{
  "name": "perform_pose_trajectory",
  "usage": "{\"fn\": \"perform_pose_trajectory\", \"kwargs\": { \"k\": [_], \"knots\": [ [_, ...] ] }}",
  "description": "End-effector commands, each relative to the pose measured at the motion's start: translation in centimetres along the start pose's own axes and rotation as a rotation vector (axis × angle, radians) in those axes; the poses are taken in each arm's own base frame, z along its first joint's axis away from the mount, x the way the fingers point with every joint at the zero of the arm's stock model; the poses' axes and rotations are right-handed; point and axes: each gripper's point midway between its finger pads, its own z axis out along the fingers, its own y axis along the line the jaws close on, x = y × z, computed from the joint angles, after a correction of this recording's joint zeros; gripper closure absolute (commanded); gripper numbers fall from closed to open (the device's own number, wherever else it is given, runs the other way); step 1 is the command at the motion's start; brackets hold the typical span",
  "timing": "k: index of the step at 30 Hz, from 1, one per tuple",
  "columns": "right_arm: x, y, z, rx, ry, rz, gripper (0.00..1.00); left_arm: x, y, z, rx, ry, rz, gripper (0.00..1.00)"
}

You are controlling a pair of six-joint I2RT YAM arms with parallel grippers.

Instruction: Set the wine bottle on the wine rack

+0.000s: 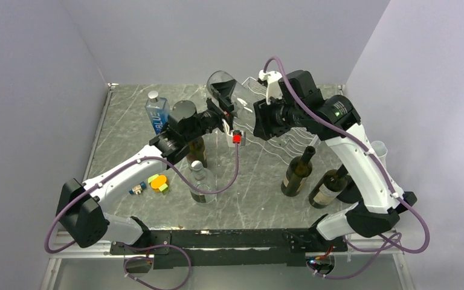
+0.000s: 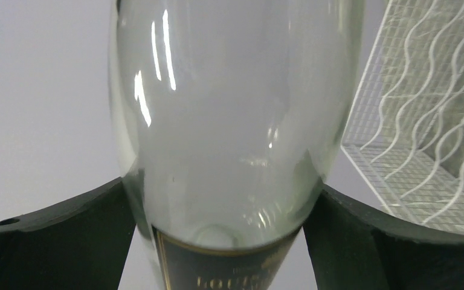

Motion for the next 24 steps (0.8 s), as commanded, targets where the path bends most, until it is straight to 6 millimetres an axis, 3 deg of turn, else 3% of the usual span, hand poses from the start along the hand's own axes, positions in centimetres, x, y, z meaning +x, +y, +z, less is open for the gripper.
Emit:
{"fn": "perform_pose_trajectory", "kwargs": {
  "k": [1, 7, 10, 15, 18, 24],
  "knots": [
    [-7.3, -0.9, -6.3, 0.079, -0.390, 0.080, 1.00, -0.5, 6.3, -2.1, -0.199, 0.021, 0.167, 0.01],
    [-9.1, -3.0, -8.1, 0.190, -0.479, 0.129, 1.00, -0.7, 5.6, -2.2, -0.180, 0.006, 0.153, 0.01],
    [-9.7, -3.2, -8.1, 0.199, -0.518, 0.147, 1.00, -0.9, 6.3, -2.3, -0.213, -0.007, 0.085, 0.01],
    [-9.3, -3.6, -6.1, 0.201, -0.537, 0.206, 1.00, -0.8, 9.8, -3.7, -0.364, 0.000, -0.087, 0.01],
    [-9.0, -2.9, -4.5, 0.144, -0.565, 0.224, 1.00, -0.8, 12.8, -5.2, -0.490, -0.004, -0.273, 0.01],
    [-7.4, -0.9, -0.3, 0.080, -0.513, 0.196, 1.00, -0.2, 18.1, -7.6, -0.635, 0.006, -0.785, 0.01]
  ]
}}
